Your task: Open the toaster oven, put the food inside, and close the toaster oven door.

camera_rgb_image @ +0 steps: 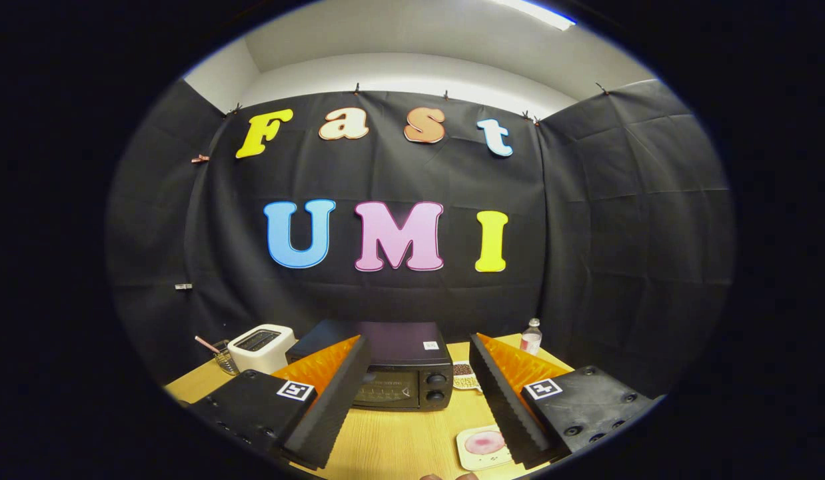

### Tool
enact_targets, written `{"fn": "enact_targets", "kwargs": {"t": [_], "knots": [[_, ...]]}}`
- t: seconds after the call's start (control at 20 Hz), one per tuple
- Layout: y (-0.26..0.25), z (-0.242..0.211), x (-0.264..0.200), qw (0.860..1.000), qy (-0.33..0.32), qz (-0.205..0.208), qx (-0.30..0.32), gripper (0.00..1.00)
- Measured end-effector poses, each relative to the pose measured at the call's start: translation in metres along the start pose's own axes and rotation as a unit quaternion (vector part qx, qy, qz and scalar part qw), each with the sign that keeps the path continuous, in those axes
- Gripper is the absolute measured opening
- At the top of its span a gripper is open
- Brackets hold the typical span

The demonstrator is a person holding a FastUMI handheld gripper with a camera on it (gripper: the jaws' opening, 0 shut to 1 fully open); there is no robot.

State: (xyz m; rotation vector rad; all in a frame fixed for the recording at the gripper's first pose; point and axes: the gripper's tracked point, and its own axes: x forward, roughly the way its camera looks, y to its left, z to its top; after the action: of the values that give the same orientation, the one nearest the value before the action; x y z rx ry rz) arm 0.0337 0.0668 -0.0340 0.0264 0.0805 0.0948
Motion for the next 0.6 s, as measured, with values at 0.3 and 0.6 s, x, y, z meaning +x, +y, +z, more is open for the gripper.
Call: {"fn": "enact_targets", "kwargs": {"t": [0.3,0.6], "knots": [[0.05,-0.023,0.057,1.0,0.014,0.022,-0.006,0.98],[0.091,-0.077,0.116,0.998,0.058,0.023,0.001,0.99]]}}
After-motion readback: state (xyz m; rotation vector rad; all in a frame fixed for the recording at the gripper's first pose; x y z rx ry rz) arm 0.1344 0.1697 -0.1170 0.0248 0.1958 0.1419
